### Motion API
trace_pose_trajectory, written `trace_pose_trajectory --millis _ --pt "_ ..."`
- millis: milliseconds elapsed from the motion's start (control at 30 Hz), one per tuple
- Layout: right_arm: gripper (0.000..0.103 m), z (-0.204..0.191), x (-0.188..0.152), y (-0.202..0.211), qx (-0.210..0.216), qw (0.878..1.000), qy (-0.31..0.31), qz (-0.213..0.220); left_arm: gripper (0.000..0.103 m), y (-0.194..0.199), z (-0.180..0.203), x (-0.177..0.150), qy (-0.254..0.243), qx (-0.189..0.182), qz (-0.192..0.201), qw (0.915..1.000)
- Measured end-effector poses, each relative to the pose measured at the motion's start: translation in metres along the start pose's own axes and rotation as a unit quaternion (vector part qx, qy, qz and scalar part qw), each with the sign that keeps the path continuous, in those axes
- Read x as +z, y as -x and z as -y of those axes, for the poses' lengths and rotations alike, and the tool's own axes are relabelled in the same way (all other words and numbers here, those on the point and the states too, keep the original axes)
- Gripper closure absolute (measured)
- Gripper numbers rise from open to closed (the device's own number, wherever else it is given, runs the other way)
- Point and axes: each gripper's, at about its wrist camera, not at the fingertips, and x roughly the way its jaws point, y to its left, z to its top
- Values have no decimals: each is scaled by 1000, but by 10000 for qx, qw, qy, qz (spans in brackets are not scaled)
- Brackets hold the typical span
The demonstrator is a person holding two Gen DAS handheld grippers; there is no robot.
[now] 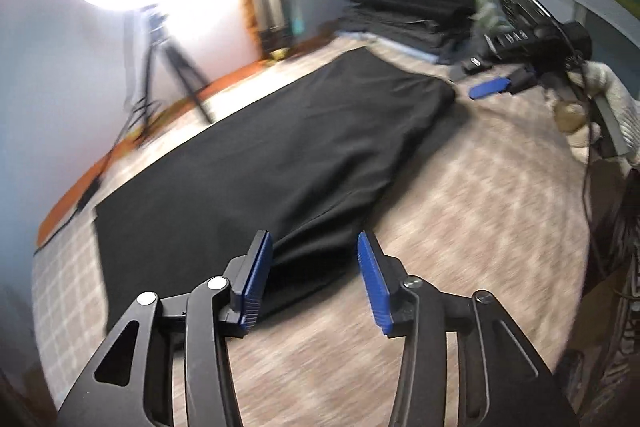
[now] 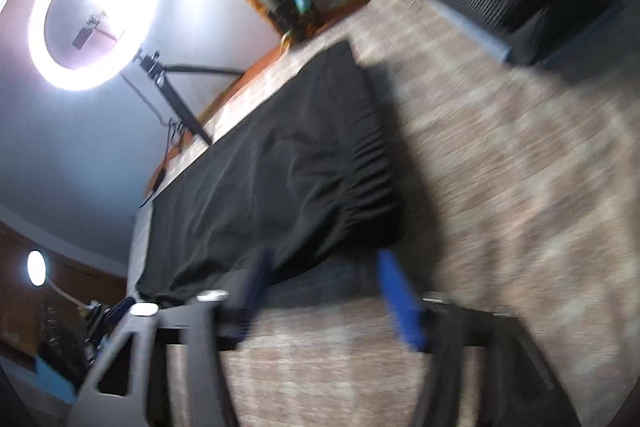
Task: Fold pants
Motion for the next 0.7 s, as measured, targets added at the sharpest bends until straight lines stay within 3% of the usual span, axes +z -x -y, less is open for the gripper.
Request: trace_pose_trajectory --millis 267,433,700 --pt "24 18 20 51 78 9989 -23 460 55 -42 62 62 -527 -442 86 9976" --pt "19 26 39 70 223 9987 -59 446 55 -75 102 100 -1122 -458 -3 9926" --pt "19 34 55 84 447 9973 -186 560 55 -120 146 125 -1989 -288 -418 9787"
